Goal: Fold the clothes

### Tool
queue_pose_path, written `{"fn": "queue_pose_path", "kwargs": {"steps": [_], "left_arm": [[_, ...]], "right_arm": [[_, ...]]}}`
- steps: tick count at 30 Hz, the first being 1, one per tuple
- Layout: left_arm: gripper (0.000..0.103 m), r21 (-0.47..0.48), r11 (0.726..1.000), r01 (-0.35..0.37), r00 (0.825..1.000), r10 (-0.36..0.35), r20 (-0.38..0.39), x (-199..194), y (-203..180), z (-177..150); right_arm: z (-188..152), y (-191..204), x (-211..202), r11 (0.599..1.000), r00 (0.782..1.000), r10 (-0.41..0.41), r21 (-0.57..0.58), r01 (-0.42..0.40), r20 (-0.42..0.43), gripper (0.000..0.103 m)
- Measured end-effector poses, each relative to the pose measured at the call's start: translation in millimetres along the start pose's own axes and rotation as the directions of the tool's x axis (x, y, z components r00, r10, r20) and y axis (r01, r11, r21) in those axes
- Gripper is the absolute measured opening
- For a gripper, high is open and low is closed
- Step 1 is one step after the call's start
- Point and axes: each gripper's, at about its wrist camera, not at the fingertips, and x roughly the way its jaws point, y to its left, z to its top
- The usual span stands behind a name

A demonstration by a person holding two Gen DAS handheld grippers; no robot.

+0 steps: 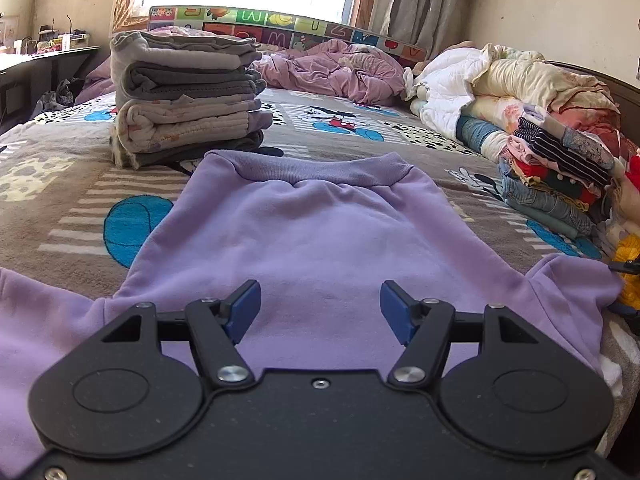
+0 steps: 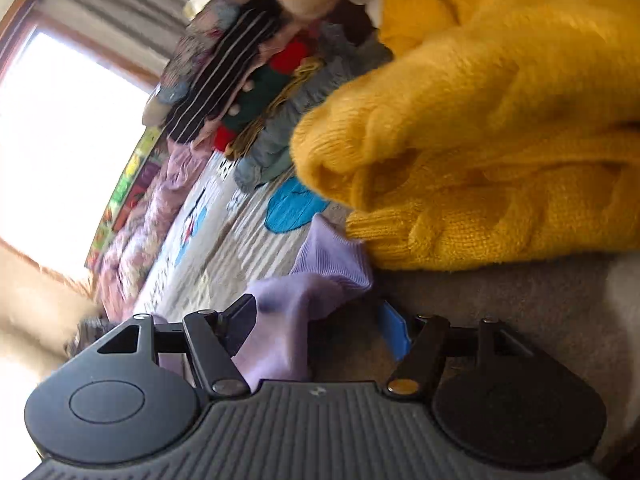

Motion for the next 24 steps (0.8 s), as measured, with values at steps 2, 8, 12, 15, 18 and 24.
{"fn": "queue_pose_path", "kwargs": {"steps": [2, 8, 12, 15, 18, 24], "left_arm": [[0.065, 0.004, 1.000, -0.005, 1.000, 0.005, -0.003, 0, 3, -1], [0.065, -0.005, 1.000, -0.013, 1.000, 0.013, -0.013, 0, 13, -2], [0.067, 0.008, 1.000, -0.008, 1.000, 0.008, -0.014, -3, 16, -3], [0.067, 0.018, 1.000, -0.007, 1.000, 0.008, -0.027, -2, 17, -5], [0.067, 0.029, 1.000, -0.011, 1.000, 0.012, -0.023, -4, 16, -6], [0.068, 0.036, 0.999, -0.009, 1.000, 0.010, -0.012, -6, 14, -4]], "right_arm": [[2, -3, 6, 0.998, 1.000, 0.013, 0.061, -0.014, 0.023, 0.066], [11, 24, 23, 0.989, 0.998, 0.024, -0.144, -0.015, 0.062, 0.024], [6, 77, 4, 0.812, 0.968, 0.054, -0.575, 0.099, 0.244, 0.023], [24, 72, 34, 0.736, 0.971, -0.092, -0.641, 0.216, 0.222, 0.019], [26, 63, 42, 0.686, 0.964, -0.145, -0.679, 0.261, 0.224, 0.013], [15, 69, 19, 0.665, 0.945, -0.128, -0.681, 0.307, 0.302, 0.033]]}}
